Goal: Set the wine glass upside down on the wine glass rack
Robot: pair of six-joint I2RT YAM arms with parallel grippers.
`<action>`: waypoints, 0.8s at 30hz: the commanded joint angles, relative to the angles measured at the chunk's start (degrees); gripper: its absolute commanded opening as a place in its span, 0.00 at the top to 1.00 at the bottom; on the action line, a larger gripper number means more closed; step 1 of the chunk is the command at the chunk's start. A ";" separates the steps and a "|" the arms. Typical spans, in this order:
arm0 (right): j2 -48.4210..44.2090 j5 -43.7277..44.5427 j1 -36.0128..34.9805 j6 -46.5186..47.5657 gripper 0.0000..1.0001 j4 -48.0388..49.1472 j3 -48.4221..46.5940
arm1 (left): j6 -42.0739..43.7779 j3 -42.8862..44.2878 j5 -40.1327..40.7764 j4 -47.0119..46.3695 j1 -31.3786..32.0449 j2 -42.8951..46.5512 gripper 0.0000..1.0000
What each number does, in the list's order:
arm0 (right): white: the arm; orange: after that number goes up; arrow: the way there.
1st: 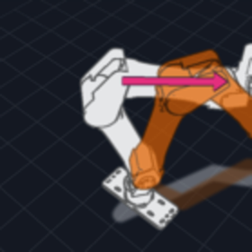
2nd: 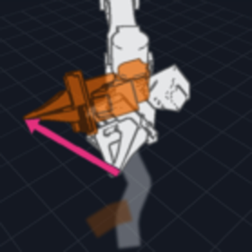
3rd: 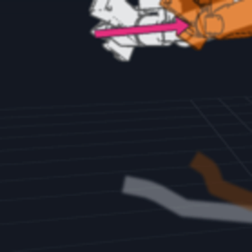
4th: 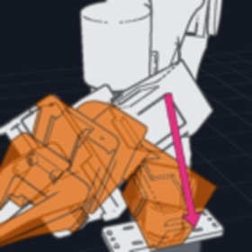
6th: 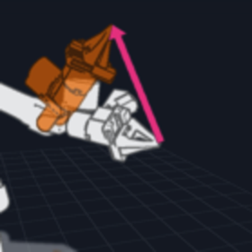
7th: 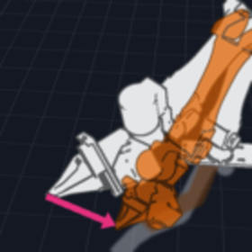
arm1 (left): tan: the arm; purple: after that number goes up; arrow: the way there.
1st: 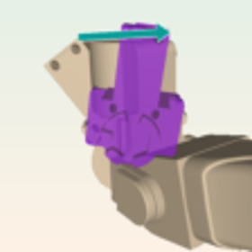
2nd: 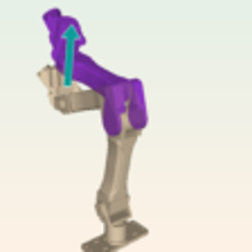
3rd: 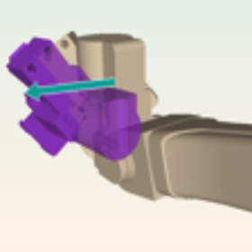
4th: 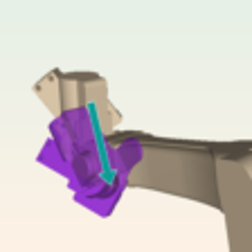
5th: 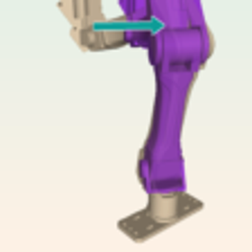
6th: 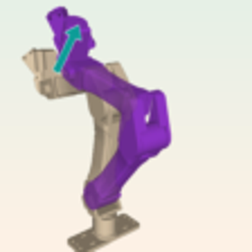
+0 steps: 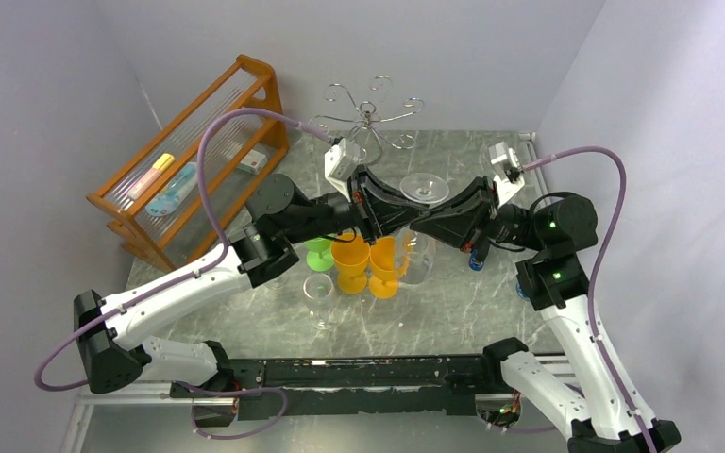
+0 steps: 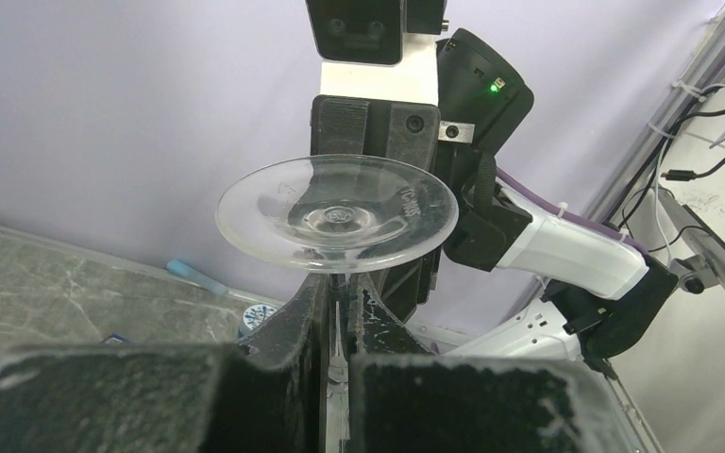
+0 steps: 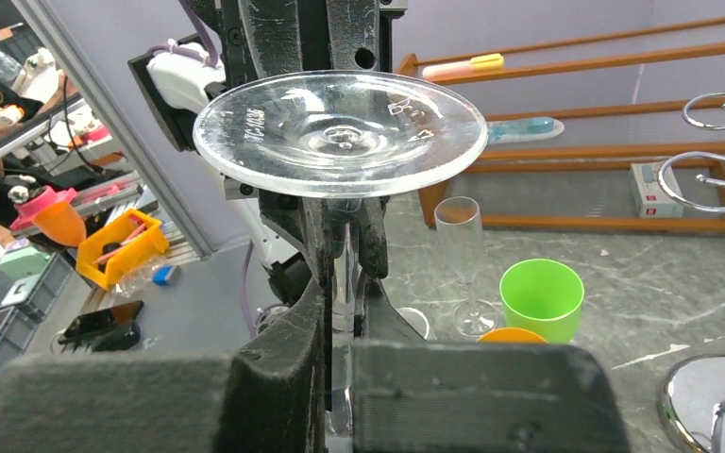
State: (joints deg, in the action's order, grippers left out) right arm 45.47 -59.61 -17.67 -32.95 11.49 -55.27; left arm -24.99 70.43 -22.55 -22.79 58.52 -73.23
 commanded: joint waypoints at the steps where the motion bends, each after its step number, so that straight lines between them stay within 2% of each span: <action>1: 0.70 -2.02 -0.13 -0.09 1.00 -1.76 -0.50 | -1.14 0.44 -0.45 -9.30 0.10 -0.03 0.95; 4: -0.03 -0.19 -0.12 0.91 1.00 -2.37 -0.52 | -1.11 0.46 0.04 -9.23 0.10 0.00 0.94; 5: -0.30 1.28 -0.11 1.39 1.00 -2.88 -0.61 | -1.11 0.50 0.65 -8.79 0.10 0.06 0.91; 12: -2.74 15.63 -0.09 3.80 1.00 -5.00 -0.40 | 1.32 -0.43 6.56 -3.32 0.10 1.87 0.36; 14: -3.36 21.01 -0.08 4.87 1.00 -6.59 -0.54 | 2.32 -1.51 10.27 -0.34 0.10 3.43 0.26; 21: -3.91 46.05 -0.14 9.42 1.00 -14.36 -1.28 | 6.86 -4.50 26.67 14.26 0.10 13.50 0.06; 24: -3.20 55.26 -0.13 12.16 1.00 -14.41 1.92 | 9.24 -3.93 32.93 21.86 0.10 17.47 0.03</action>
State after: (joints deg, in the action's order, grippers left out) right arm 41.78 -22.00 -17.76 -25.36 -0.64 -55.22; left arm -20.34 66.13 -1.89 -11.88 58.46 -60.82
